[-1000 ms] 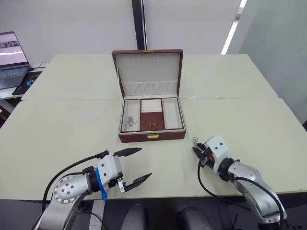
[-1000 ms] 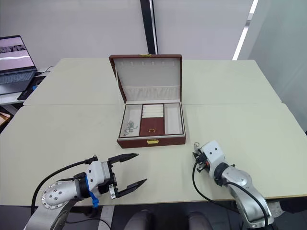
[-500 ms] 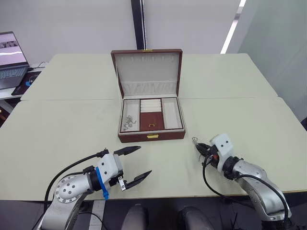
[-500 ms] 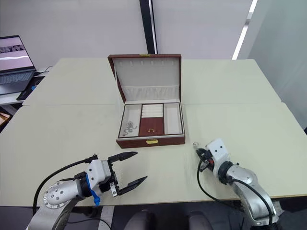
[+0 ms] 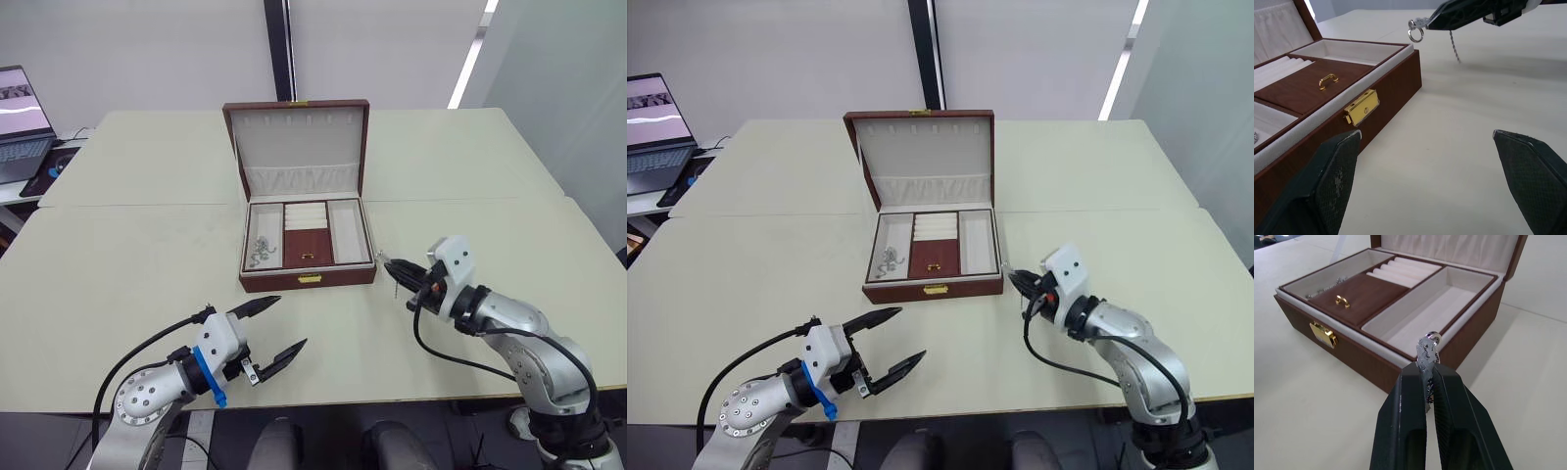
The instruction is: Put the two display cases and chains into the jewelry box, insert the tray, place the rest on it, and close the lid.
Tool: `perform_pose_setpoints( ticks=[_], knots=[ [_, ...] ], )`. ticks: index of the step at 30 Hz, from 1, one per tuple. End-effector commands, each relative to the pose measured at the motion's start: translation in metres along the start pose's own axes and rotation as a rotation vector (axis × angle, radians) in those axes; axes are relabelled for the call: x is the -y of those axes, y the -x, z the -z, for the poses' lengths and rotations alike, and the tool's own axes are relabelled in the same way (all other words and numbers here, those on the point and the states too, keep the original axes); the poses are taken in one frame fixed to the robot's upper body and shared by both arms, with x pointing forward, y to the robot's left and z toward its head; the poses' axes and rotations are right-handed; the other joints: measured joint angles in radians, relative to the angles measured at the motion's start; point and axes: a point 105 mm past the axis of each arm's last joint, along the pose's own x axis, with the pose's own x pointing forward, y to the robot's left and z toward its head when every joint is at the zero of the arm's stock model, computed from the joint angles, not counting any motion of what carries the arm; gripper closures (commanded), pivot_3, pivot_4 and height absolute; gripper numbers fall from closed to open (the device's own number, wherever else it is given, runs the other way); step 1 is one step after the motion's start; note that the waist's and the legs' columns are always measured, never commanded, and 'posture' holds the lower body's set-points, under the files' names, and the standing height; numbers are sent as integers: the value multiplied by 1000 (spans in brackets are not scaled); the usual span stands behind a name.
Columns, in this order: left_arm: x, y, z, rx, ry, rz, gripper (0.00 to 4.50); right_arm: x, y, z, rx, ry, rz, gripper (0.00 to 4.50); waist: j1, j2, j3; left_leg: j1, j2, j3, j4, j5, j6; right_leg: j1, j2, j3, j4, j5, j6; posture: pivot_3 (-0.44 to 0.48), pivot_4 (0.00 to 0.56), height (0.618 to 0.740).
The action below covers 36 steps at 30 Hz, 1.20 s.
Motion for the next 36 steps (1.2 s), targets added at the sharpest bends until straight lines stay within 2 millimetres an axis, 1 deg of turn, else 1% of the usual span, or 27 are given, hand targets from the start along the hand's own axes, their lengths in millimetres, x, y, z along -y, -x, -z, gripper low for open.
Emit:
perform_pose_setpoints(
  ticks=[1, 6, 11, 14, 20, 28, 30, 32, 36],
  knots=[
    [-3, 2, -6, 21, -12, -47, 0, 0, -5, -25, 70, 20, -14, 4489, 0, 0, 0, 0, 0, 0, 0, 0, 0, 0, 0, 0, 0, 0, 0, 0, 150, 740],
    [-5, 6, -5, 27, 5, -107, 0, 0, -22, -45, 110, 22, -38, 4489, 0, 0, 0, 0, 0, 0, 0, 0, 0, 0, 0, 0, 0, 0, 0, 0, 150, 740],
    [-10, 9, -6, 41, 22, -178, 0, -1, -37, -56, 135, 27, -49, 4489, -1, 0, 0, -1, 0, 0, 0, 0, 0, -1, 0, 0, 0, 0, 0, 0, 150, 740],
    [-9, 10, -6, 43, 27, -196, 0, 0, -48, -58, 148, 25, -44, 4489, -1, 0, 0, 0, 0, 0, 0, 0, 0, -1, 0, 0, 0, 0, 0, 0, 150, 740],
    [-8, 11, -5, 47, 27, -226, 0, -1, -71, -53, 159, 28, -23, 4489, -2, 0, 0, -1, 0, 0, 0, 0, 0, -1, 0, 0, 0, 0, 0, 0, 150, 740],
    [-6, 12, -5, 49, 31, -241, 0, 5, -80, -54, 184, 9, 22, 4489, -2, 1, 0, -1, 0, 0, 0, 0, 0, -1, 0, 0, 0, 0, 0, 0, 150, 740],
    [-6, 12, -5, 49, 32, -243, 0, 6, -80, -54, 186, 2, 25, 3783, -2, 1, 0, -1, 0, 1, 0, 0, 0, -1, 0, 0, 0, 0, 0, 0, 150, 740],
    [-7, 12, -5, 49, 31, -245, 0, 7, -80, -54, 186, -5, 27, 3310, -2, 1, 0, -1, 0, 1, 0, 0, 0, -1, 0, 0, 0, 0, 0, 0, 150, 740],
    [-8, 11, -4, 51, 31, -244, 0, 8, -78, -53, 188, -6, 29, 2104, -2, 1, 0, -1, 0, 0, 0, 0, 0, -1, 0, 0, 0, 0, 0, 0, 150, 740]
  ],
)
